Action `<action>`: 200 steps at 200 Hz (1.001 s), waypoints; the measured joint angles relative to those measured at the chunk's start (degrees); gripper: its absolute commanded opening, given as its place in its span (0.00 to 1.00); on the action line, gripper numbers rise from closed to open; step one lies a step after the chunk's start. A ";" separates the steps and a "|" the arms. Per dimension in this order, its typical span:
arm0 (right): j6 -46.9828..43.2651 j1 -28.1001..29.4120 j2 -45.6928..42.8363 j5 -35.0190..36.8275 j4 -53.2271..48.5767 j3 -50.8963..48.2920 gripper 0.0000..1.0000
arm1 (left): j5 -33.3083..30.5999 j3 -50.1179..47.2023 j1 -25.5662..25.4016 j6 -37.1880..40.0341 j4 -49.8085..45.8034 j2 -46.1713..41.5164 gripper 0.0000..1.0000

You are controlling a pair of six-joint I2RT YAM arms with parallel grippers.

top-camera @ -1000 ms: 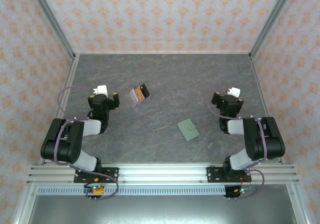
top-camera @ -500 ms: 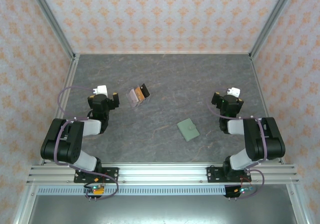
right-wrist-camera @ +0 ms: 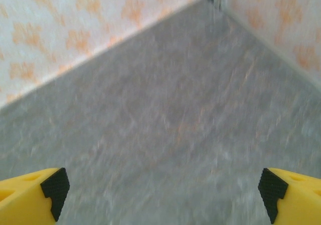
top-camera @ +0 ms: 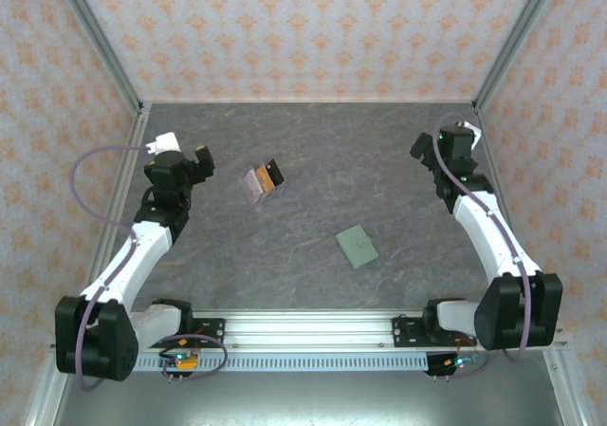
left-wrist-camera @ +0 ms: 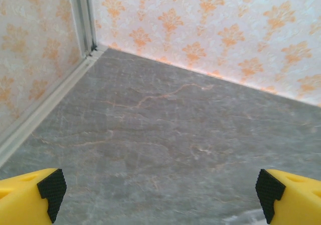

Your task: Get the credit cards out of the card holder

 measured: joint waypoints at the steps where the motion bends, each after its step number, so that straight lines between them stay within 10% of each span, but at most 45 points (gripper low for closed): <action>1: 0.07 0.04 0.04 -0.15 -0.35 0.09 0.95 | 0.07 0.17 0.00 -0.20 -0.28 -0.11 1.00; 123: 5.99 29.83 10.40 -8.81 -29.14 0.26 0.72 | 8.55 5.92 0.00 -12.28 -20.68 -5.11 1.00; 200: 7.78 33.99 22.93 -8.52 -27.71 0.39 0.71 | 10.64 5.92 0.00 -12.33 -21.20 -5.46 1.00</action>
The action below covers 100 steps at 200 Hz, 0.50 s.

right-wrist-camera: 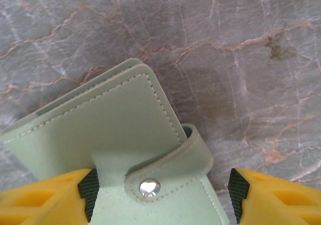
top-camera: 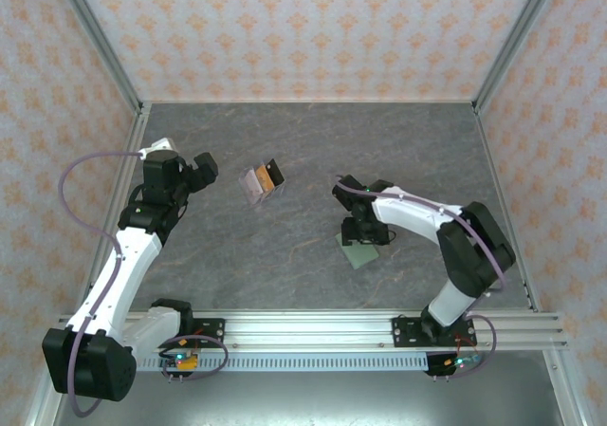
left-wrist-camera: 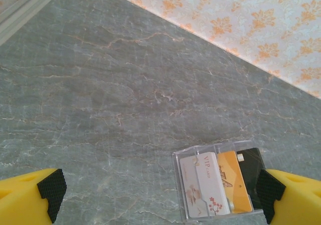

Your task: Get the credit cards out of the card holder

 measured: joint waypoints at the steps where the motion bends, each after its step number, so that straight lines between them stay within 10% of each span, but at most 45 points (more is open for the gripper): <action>1: 0.02 0.00 0.11 -0.02 0.02 0.04 0.71 | 0.04 0.00 0.00 0.02 -0.02 0.00 1.00; 100: 1.44 0.26 15.52 3.26 6.91 19.37 0.70 | 7.67 -0.09 -2.62 -5.46 -1.05 3.02 1.00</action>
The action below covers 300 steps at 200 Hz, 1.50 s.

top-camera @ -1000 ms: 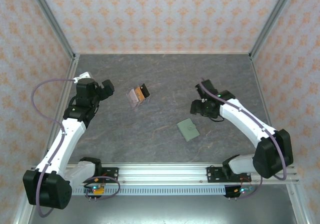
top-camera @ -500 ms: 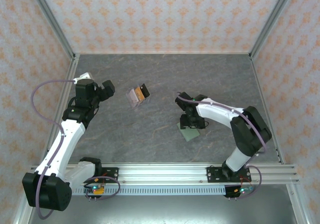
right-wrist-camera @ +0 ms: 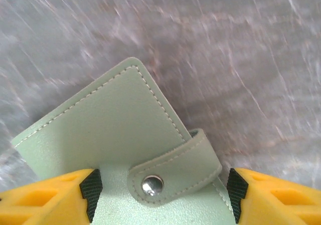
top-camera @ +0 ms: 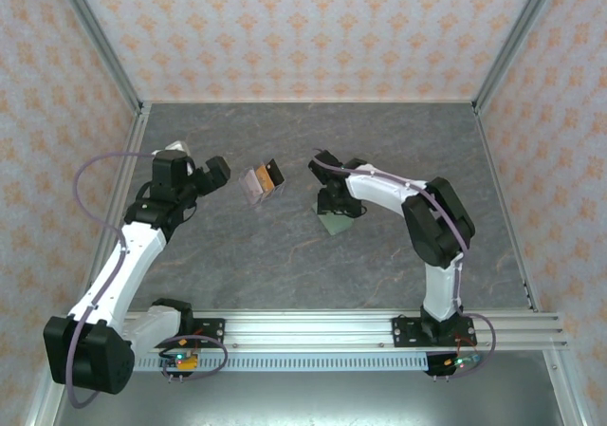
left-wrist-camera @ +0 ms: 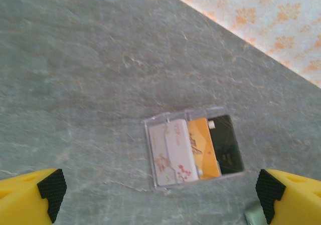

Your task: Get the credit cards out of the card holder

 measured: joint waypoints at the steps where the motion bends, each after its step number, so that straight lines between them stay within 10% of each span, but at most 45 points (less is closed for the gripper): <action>1: 0.00 0.00 0.00 -0.02 0.04 0.02 0.70 | 0.26 -0.02 -0.13 -0.20 0.04 0.13 1.00; 80: 0.11 -4.85 -14.64 -8.61 7.52 -12.63 0.55 | 8.50 -1.62 -9.18 -10.03 5.46 9.38 0.98; 160: -2.32 -7.63 -8.85 -13.16 9.20 -12.90 0.30 | 11.47 -1.88 -20.35 -19.23 15.85 20.74 0.85; 300: 0.11 -5.40 -12.70 -17.22 12.11 -13.33 0.29 | 16.92 1.20 -24.87 -24.13 23.61 36.30 0.60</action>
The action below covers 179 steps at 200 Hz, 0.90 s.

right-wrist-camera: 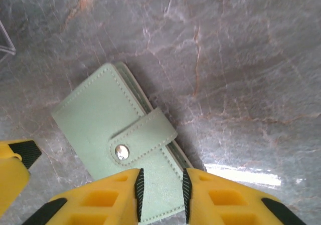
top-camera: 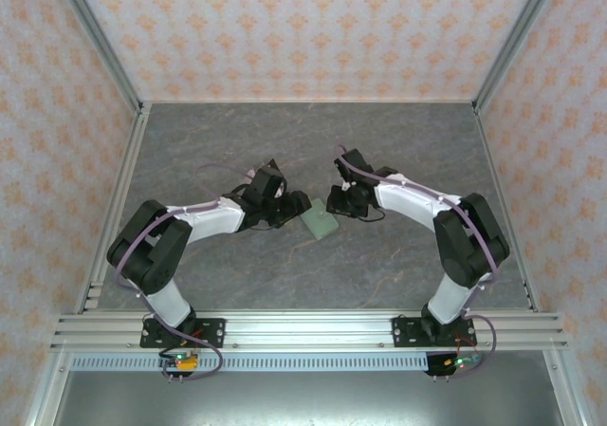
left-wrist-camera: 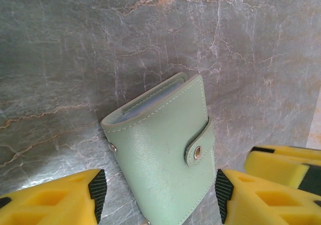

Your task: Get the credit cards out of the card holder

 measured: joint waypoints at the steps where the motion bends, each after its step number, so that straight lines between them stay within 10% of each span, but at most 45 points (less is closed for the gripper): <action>1: 0.00 0.00 0.00 0.07 -0.02 0.04 0.29 | 0.04 0.00 0.00 0.04 0.00 0.00 0.60; 179: -0.63 -0.24 7.82 -1.31 -0.20 2.10 0.27 | 3.48 0.46 -0.35 -5.25 5.81 6.58 0.53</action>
